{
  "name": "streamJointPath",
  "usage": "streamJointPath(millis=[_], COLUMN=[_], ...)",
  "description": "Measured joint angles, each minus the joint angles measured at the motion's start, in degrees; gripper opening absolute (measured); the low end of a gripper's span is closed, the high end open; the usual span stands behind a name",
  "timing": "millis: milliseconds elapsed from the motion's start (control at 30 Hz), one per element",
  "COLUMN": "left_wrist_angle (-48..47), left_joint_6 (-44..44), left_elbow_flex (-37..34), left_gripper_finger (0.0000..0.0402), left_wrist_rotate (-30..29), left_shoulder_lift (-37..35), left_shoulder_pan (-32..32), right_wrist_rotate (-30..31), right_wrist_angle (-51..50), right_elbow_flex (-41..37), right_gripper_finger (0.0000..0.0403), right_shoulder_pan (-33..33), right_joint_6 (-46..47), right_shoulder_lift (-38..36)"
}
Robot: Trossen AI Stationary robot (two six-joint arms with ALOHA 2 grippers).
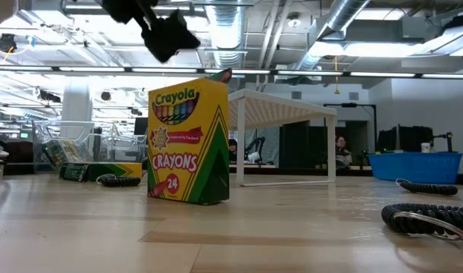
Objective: Pick & Place Office Desk Supplies
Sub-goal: Put the crayon box into the transparent bin
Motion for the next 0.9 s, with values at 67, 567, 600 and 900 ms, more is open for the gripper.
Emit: streamJointPath(millis=[67, 567, 600, 900], left_wrist_angle=[1.38, 8.55, 8.72, 9.06], left_joint_6=[0.14, 1.46, 1.64, 2.06], left_elbow_flex=[0.0, -0.02, -0.02, -0.41], left_gripper_finger=[0.0281, 0.0245, 0.0243, 0.0231], left_wrist_rotate=[0.2, 3.4, 3.59, 3.7], left_shoulder_lift=[1.52, 8.1, 8.38, 8.88], left_shoulder_pan=[0.01, 3.06, 3.06, 3.06], right_wrist_rotate=[-0.15, -0.93, -0.98, -0.87], right_wrist_angle=[0.15, 1.63, 1.65, 1.65], right_elbow_flex=[0.01, 0.05, 0.05, 0.05], right_gripper_finger=[0.0134, 0.0134, 0.0134, 0.0134], right_shoulder_pan=[0.0, 0.4, 0.54, 0.68], right_joint_6=[0.02, 0.04, 0.04, 0.04], right_shoulder_lift=[0.2, 1.08, 1.08, 1.08])
